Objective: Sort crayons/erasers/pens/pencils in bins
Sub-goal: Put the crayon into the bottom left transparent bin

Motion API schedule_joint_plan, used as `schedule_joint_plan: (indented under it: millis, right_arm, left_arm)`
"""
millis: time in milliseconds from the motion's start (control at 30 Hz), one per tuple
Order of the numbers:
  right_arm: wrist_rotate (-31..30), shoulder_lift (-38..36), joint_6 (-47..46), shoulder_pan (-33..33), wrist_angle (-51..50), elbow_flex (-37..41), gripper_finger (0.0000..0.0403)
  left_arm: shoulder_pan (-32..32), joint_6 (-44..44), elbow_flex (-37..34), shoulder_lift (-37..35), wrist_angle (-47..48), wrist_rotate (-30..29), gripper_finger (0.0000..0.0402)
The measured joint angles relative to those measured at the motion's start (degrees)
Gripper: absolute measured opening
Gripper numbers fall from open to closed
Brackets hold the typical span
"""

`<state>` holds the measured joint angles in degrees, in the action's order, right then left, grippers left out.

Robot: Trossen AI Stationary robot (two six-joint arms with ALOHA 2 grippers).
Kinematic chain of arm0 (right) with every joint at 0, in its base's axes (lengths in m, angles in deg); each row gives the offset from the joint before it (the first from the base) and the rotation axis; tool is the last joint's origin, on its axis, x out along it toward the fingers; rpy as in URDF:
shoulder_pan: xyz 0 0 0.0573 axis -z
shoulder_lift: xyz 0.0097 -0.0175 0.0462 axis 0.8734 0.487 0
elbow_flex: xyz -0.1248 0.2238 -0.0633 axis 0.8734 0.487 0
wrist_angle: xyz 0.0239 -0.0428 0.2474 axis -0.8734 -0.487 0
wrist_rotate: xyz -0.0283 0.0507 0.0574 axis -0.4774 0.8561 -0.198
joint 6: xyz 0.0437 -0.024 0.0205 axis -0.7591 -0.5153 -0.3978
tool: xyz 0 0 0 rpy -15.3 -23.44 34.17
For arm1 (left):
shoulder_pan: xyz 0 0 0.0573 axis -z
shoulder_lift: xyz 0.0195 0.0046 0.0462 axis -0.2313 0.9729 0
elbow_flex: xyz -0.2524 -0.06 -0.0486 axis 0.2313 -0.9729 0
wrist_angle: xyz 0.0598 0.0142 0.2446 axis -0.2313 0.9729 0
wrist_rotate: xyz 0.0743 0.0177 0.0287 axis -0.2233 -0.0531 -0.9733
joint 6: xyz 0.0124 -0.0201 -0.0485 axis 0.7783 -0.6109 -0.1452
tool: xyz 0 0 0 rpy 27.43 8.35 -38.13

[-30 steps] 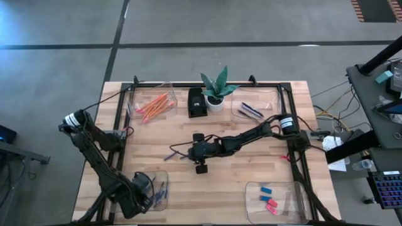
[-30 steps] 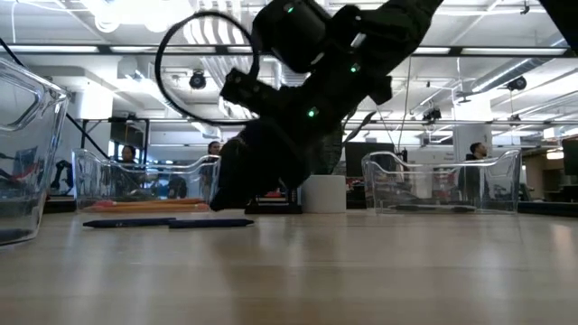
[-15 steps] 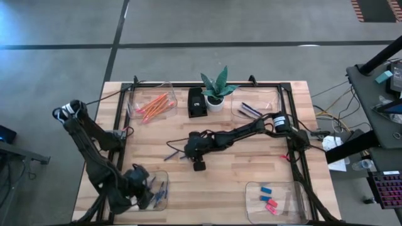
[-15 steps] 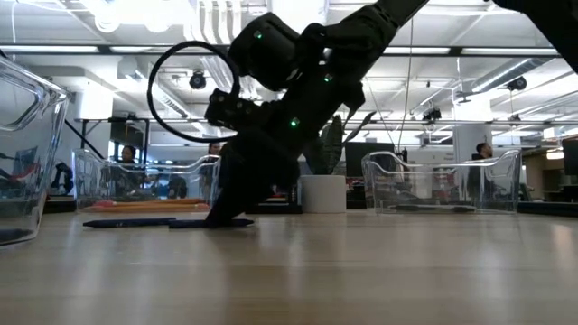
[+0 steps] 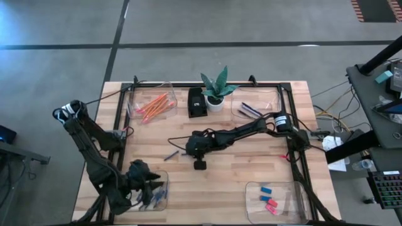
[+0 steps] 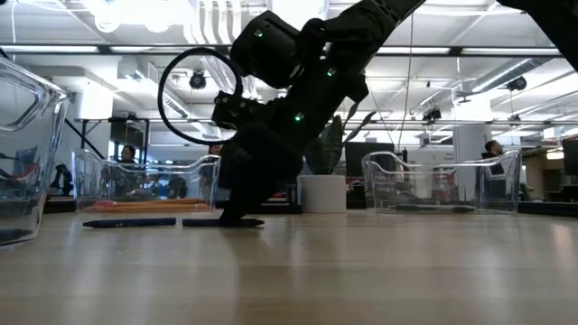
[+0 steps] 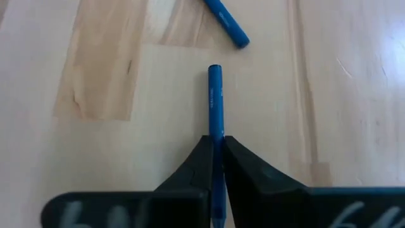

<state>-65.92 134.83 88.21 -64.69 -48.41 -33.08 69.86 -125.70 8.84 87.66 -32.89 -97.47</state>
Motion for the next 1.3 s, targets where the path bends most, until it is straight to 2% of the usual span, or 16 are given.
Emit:
schedule_joint_plan:
  millis: [200, 433, 533, 700, 800, 900, 967, 1133, 1200, 1300]
  right_arm:
    - [-4.25, -5.38, 1.49, 0.07, -3.36, 1.47, 0.0015]
    - [-13.16, -18.26, 2.49, -1.39, -0.58, 9.06, 0.0014]
    - [-13.81, -24.68, 2.54, -3.18, 8.07, 15.46, 0.0014]
    - [-11.04, -32.93, 4.79, -7.57, 32.59, 27.21, 0.0013]
    - [-6.94, -34.98, 6.02, -9.68, 43.48, 32.08, 0.0013]
    - [-5.89, -36.12, 6.24, -10.73, 48.0, 33.62, 0.0013]
    - [-5.92, -35.88, 6.27, -11.19, 48.11, 33.83, 0.0013]
    - [-5.75, -35.53, 6.01, -11.59, 46.19, 33.99, 0.0013]
    - [-5.72, -35.9, 6.01, -11.91, 45.61, 33.96, 0.0013]
    - [-5.87, -35.92, 6.88, -12.94, 45.16, 33.96, 0.0013]
  left_arm:
    - [-0.54, 3.6, -2.16, 2.3, 0.01, -7.92, 0.0144]
    - [-2.66, 10.5, -3.09, 4.41, -0.1, -13.79, 0.0144]
    - [-3.99, 13.36, -3.36, 5.7, -0.35, -18.32, 0.0144]
    - [-7.32, 16.66, -4.56, 7.63, -3.24, -24.57, 0.0144]
    - [-9.86, 21.41, -6.25, 8.29, -10.16, -26.01, 0.0144]
    - [-12.5, 30.8, -7.6, 8.6, -20.55, -25.91, 0.0144]
    - [-13.83, 39.84, -7.91, 9.12, -28.67, -25.12, 0.0144]
    - [-16.47, 68.22, -8.0, 10.93, -53.24, -16.04, 0.0144]
    - [-16.92, 74.7, -8.01, 11.44, -59.75, -15.38, 0.0144]
    - [-17.53, 76.46, -8.12, 11.43, -62.84, -15.41, 0.0144]
